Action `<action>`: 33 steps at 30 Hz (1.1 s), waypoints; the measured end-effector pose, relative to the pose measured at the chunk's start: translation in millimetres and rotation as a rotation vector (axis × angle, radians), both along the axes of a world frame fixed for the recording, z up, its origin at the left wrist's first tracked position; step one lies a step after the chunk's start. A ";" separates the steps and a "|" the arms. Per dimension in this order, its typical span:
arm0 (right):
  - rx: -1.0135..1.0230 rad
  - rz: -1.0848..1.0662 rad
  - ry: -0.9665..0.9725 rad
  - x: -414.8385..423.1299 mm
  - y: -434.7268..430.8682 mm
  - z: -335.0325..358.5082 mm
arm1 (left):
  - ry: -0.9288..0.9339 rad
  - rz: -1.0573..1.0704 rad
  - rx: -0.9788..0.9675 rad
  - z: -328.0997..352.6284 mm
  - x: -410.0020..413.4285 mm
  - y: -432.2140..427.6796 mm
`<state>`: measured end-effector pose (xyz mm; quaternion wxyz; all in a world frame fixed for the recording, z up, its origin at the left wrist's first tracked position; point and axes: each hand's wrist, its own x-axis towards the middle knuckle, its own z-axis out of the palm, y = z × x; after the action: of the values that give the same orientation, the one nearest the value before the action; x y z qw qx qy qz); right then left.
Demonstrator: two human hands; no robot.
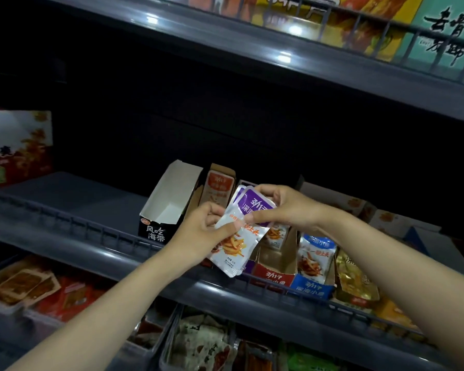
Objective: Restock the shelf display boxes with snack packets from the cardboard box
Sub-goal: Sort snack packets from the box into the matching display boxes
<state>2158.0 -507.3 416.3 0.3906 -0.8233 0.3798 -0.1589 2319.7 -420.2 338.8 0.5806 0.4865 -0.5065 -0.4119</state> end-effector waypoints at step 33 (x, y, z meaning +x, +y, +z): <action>-0.508 -0.128 0.412 30.8 -102.3 -22.5 | -0.611 0.229 -0.089 -39.3 14.1 -43.7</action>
<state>2188.8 -609.6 393.8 0.0769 -0.8837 0.4502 -0.1028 2333.8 -463.9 299.5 0.4651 0.6153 -0.6169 -0.1565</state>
